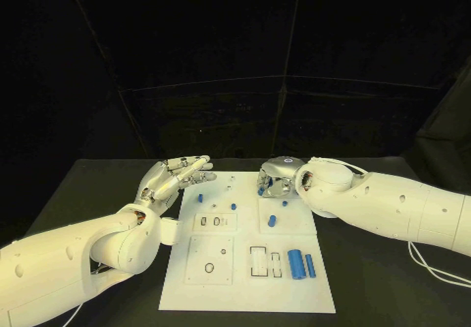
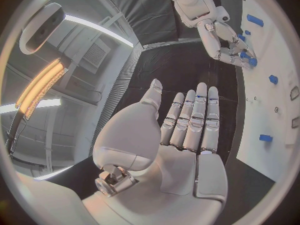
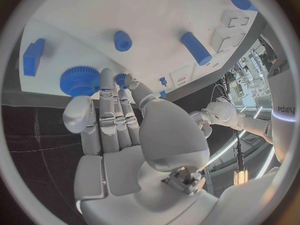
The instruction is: Assemble the parts on the task board
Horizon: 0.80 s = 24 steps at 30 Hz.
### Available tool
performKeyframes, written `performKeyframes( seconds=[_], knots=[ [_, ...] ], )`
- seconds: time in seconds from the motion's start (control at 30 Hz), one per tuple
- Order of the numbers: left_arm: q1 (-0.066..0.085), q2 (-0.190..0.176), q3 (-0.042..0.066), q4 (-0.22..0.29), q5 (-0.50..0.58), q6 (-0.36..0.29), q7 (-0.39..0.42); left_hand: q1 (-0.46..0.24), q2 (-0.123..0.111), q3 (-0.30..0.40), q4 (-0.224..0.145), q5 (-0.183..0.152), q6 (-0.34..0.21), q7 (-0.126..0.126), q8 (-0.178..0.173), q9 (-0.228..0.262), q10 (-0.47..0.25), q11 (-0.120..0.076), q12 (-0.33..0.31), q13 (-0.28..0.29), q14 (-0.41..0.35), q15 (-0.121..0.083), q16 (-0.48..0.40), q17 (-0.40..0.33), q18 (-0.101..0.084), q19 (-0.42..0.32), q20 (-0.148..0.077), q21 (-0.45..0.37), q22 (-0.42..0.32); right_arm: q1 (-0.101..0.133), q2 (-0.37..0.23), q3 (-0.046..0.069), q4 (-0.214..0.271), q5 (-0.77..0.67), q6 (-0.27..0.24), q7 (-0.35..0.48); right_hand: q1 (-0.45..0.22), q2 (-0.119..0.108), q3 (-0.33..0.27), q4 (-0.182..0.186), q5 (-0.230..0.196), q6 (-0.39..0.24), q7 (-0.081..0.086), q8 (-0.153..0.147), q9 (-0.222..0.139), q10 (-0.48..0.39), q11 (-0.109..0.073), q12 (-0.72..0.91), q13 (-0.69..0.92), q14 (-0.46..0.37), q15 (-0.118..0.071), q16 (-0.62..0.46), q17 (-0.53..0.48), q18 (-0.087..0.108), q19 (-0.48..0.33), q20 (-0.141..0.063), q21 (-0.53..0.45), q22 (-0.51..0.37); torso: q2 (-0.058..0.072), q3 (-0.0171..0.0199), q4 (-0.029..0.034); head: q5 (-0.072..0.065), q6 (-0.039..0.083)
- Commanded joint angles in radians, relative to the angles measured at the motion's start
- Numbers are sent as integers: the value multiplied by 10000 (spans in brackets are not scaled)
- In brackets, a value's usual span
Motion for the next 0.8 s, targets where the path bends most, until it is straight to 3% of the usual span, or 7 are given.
performKeyframes(
  seconds=[0.03, 0.4, 0.57, 0.8],
  knots=[
    [14, -1, 10, 25, -77, 173, 234, 47, 3, -1, -89, 28, 79, 247, -67, -17, 14, 28, -66, -16, 8, 20, -38, -17, 63, 55, -3, -47, -19, 26, 57, 9, -14, -140, 236, -116, -126, 30, 158, 13, -92, 5, 0, -6, 6, 87, 18, -7, -6, 52, 1, -93, 57, -197, 124, 9, 184, 255, 31, 5, 16, 0, -29],
    [15, -12, 11, 22, -77, 188, 193, 51, 20, 3, -120, 28, 72, 262, -106, -19, -8, 41, -106, -17, 10, 25, -77, -33, 67, 109, -1, -45, -33, 26, 121, 10, -51, -152, 411, -198, -258, 99, 1093, 63, -326, 329, -12, 39, 24, 511, -54, 14, 1, 68, -21, -238, 323, -320, 353, 6, 786, 1120, 46, 16, 8, 12, -87],
    [15, -19, 11, 20, -77, 195, 178, 58, 29, 8, -133, 29, 73, 264, -116, -19, -13, 44, -117, -17, 12, 26, -88, -38, 68, 126, 0, -45, -37, 25, 82, 10, 69, -270, -285, -216, -117, 160, 1899, 58, -763, 737, -45, 111, 52, 913, -124, 52, 36, 63, -61, -320, 473, -391, 517, -19, 1064, 1569, 41, 20, 4, 24, -104],
    [16, -58, 11, 22, -77, 211, 162, 68, 46, 17, -148, 29, 74, 265, -129, -19, -17, 45, -130, -16, 15, 27, -102, -44, 68, 147, 0, -44, -43, 28, -130, 20, 519, -272, -1270, -303, -92, -1, 2344, 82, -833, 941, -61, 112, 59, 1125, -134, 23, 62, 74, -83, -369, 570, -446, 655, -29, 1240, 1882, 26, 6, 1, 76, -18]
  ],
)
